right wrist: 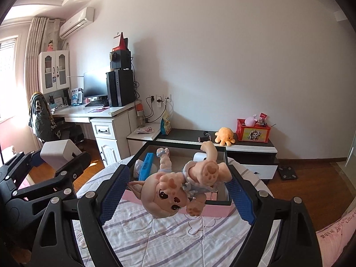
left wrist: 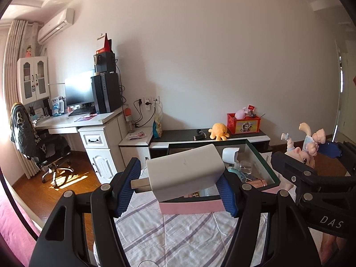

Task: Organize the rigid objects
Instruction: 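Carry the charger block and baby doll up over the pink box, then lower both held items into the pink box and open both grippers, then raise both open grippers away from the pink box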

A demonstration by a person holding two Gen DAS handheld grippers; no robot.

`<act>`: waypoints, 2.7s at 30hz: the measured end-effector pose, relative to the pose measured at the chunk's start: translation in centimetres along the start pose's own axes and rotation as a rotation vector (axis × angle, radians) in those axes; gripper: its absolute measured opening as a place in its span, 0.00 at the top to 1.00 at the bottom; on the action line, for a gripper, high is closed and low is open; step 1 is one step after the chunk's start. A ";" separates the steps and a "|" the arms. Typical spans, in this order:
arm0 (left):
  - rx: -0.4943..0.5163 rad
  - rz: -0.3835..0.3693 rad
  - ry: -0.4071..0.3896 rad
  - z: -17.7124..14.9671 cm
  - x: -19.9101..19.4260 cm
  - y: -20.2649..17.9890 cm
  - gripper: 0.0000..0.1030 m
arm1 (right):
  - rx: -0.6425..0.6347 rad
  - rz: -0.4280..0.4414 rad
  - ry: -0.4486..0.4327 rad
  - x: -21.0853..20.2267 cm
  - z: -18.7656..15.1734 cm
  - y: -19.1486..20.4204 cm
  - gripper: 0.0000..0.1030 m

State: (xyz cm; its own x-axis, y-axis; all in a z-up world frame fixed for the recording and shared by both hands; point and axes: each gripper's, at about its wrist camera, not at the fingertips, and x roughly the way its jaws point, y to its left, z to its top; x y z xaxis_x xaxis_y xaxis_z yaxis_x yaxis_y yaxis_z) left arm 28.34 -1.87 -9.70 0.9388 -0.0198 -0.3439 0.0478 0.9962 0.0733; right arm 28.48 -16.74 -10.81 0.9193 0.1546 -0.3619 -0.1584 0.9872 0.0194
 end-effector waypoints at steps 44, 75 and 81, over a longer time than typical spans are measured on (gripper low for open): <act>0.020 0.035 0.348 0.1 26.8 0.6 0.05 | -0.077 -0.030 0.394 26.2 1.2 -4.5 0.03; 0.000 -0.090 0.200 1.0 9.6 -0.5 0.00 | 0.043 -0.044 0.235 10.0 1.0 -4.7 0.00; 0.019 -0.037 0.088 1.1 2.6 -0.7 0.00 | 0.044 -0.048 0.150 4.1 0.6 -3.8 0.00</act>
State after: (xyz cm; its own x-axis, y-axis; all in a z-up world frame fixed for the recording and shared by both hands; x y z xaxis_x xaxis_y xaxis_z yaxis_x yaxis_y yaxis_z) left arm 31.15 -2.68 -9.62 0.9025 -0.0478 -0.4280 0.0891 0.9930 0.0770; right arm 33.06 -19.82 -11.82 0.8610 0.1027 -0.4981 -0.0963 0.9946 0.0387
